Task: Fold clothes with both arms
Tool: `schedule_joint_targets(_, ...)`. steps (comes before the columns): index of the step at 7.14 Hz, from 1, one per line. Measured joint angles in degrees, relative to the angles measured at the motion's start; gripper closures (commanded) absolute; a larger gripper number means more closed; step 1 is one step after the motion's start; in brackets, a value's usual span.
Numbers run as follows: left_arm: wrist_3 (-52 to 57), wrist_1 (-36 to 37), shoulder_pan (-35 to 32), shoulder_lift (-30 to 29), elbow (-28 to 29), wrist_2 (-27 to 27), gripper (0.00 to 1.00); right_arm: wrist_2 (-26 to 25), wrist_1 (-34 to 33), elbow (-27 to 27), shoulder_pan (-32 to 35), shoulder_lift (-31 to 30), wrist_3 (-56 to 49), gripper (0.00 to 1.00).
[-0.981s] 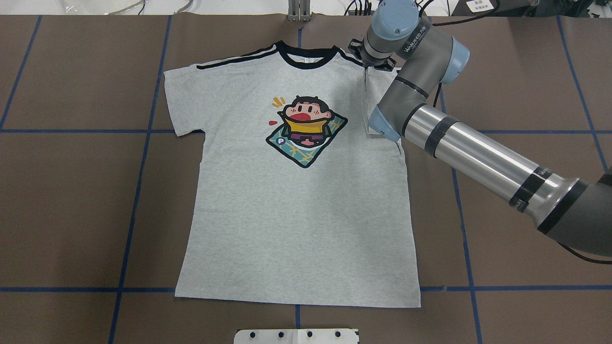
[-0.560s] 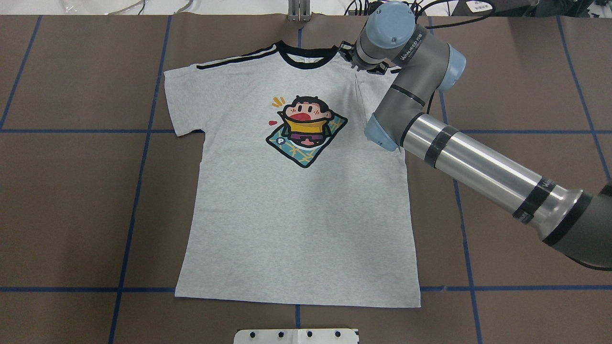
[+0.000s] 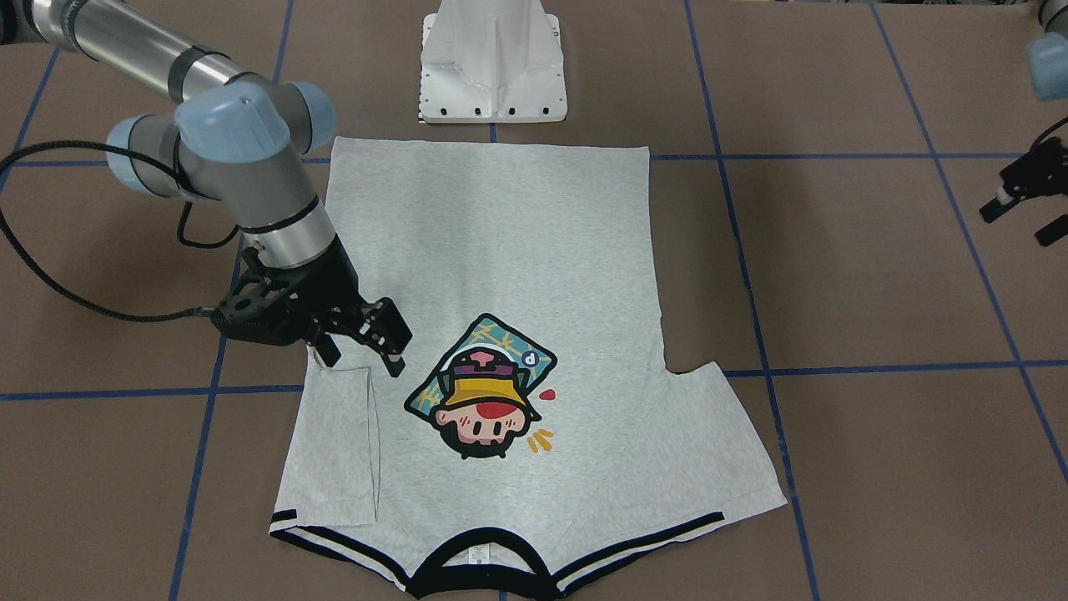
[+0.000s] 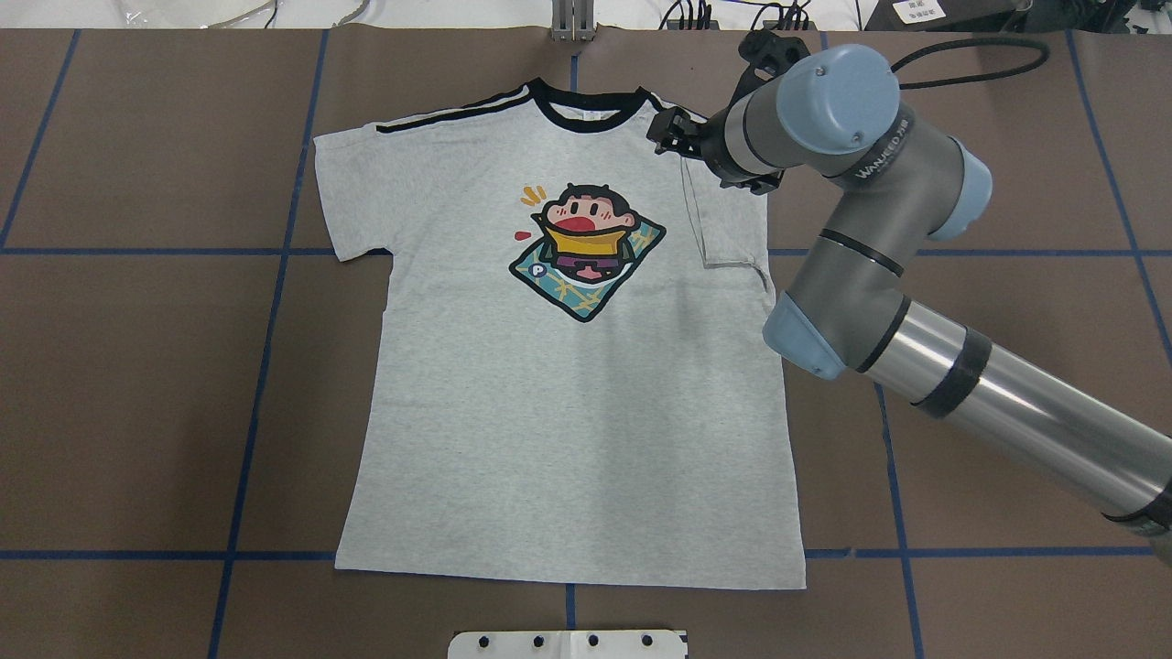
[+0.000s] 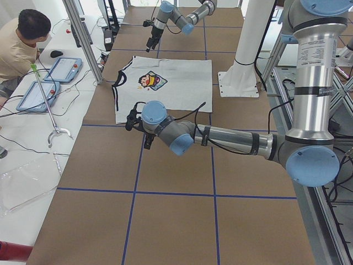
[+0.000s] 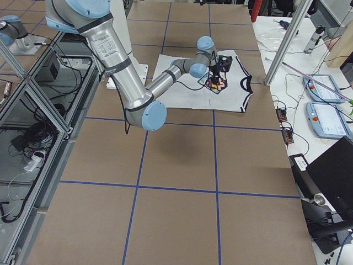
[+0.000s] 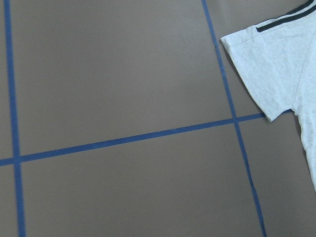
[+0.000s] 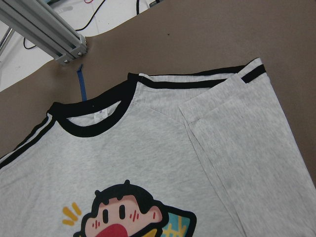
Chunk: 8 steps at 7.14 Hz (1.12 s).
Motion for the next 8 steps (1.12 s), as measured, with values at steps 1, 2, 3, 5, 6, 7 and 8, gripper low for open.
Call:
schedule_joint_targets(1,-7.6,-4.0,3.6,-7.5,7.6,0.6,0.01,0.8,-2.8,3.6,-0.1,-1.5,0.0,0.0)
schedule_joint_targets(2,-15.4,-5.6,7.9,-14.0,12.5,4.3,0.01,1.1,-3.9,5.6,-0.3,-2.9,0.1,0.0)
schedule_joint_targets(3,-22.1,-6.2,12.4,-18.3,14.9,11.4,0.01,1.2,-4.2,7.0,-0.4,-4.3,0.3,0.0)
schedule_joint_targets(5,-30.0,-6.8,18.5,-23.7,18.5,22.5,0.01,1.2,-4.3,8.4,-0.6,-5.8,0.3,0.0)
schedule_joint_targets(6,-31.6,-7.7,20.0,-24.6,20.0,26.7,0.01,1.2,-4.3,8.7,-0.6,-6.0,0.4,0.0)
schedule_joint_targets(7,-32.9,-9.5,20.9,-25.2,21.9,29.2,0.03,1.2,-4.3,8.8,-0.6,-6.1,0.3,0.0)
schedule_joint_targets(8,-34.5,-11.9,21.6,-26.1,24.6,30.4,0.08,1.2,-4.2,8.9,-0.5,-6.3,0.3,0.0)
